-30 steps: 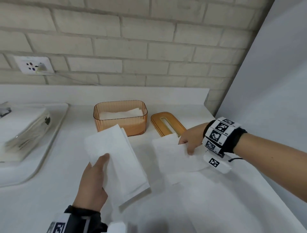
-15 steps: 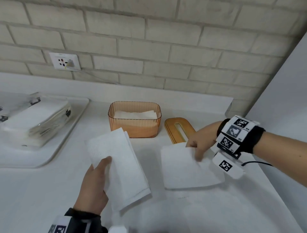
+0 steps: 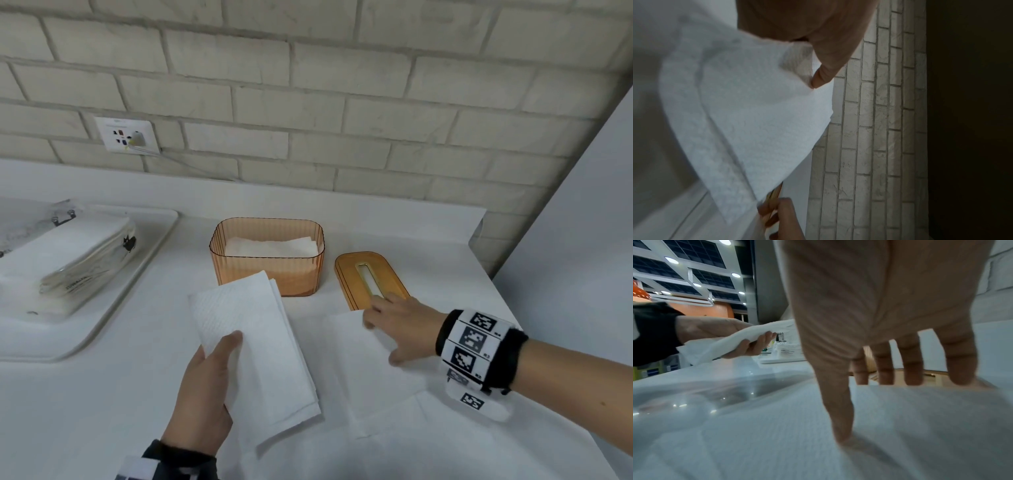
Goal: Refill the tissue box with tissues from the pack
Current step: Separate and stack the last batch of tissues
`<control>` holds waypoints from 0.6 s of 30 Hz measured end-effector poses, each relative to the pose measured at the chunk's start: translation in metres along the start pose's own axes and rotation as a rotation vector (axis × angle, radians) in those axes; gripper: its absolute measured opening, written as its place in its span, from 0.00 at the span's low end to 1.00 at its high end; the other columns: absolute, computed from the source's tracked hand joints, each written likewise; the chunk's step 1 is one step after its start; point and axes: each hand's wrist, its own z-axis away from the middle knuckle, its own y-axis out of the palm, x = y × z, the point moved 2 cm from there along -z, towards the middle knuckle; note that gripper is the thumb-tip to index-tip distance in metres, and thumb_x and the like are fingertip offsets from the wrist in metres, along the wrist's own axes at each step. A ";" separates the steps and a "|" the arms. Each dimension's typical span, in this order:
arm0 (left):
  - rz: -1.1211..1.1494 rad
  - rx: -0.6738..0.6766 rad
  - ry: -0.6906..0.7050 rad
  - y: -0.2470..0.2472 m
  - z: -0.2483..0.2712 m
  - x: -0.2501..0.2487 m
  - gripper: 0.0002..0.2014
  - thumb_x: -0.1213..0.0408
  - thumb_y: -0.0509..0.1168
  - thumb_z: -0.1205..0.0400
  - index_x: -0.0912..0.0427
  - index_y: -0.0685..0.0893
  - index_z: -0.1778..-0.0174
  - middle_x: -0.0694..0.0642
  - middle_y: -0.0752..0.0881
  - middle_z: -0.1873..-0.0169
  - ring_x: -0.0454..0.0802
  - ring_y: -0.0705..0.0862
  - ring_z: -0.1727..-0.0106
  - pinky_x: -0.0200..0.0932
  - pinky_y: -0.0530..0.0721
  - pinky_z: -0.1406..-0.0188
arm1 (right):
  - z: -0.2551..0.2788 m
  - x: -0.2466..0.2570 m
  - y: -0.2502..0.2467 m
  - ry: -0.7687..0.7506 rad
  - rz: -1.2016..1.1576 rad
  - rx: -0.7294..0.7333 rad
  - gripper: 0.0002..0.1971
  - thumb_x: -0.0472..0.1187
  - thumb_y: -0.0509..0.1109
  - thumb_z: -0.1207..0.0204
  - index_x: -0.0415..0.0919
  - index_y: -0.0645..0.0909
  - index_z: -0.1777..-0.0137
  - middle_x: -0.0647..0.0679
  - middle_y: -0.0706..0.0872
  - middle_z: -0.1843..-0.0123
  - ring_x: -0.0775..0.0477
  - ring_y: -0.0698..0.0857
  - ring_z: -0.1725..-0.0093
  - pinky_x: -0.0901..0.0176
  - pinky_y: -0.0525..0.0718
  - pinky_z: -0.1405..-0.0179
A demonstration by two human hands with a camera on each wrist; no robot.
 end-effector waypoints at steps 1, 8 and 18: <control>-0.004 0.000 -0.001 0.001 0.000 0.000 0.12 0.63 0.63 0.17 0.60 0.82 0.39 0.61 0.88 0.49 0.59 0.86 0.53 0.49 0.81 0.62 | 0.000 0.003 0.002 -0.039 0.004 -0.037 0.30 0.48 0.74 0.31 0.48 0.66 0.31 0.51 0.67 0.34 0.47 0.66 0.35 0.52 0.72 0.40; -0.029 0.009 0.008 0.002 0.001 0.000 0.10 0.63 0.63 0.17 0.60 0.82 0.42 0.60 0.88 0.52 0.58 0.86 0.55 0.48 0.81 0.63 | -0.008 0.003 0.003 -0.041 0.018 0.008 0.30 0.51 0.74 0.31 0.47 0.71 0.30 0.50 0.66 0.35 0.47 0.62 0.34 0.49 0.69 0.35; -0.013 0.025 0.011 0.011 -0.007 0.009 0.12 0.62 0.59 0.15 0.61 0.82 0.40 0.61 0.89 0.48 0.61 0.86 0.48 0.50 0.83 0.53 | 0.045 -0.006 -0.067 -0.093 -1.022 -0.224 0.06 0.43 0.69 0.24 0.41 0.82 0.54 0.53 0.87 0.58 0.57 0.83 0.59 0.62 0.79 0.54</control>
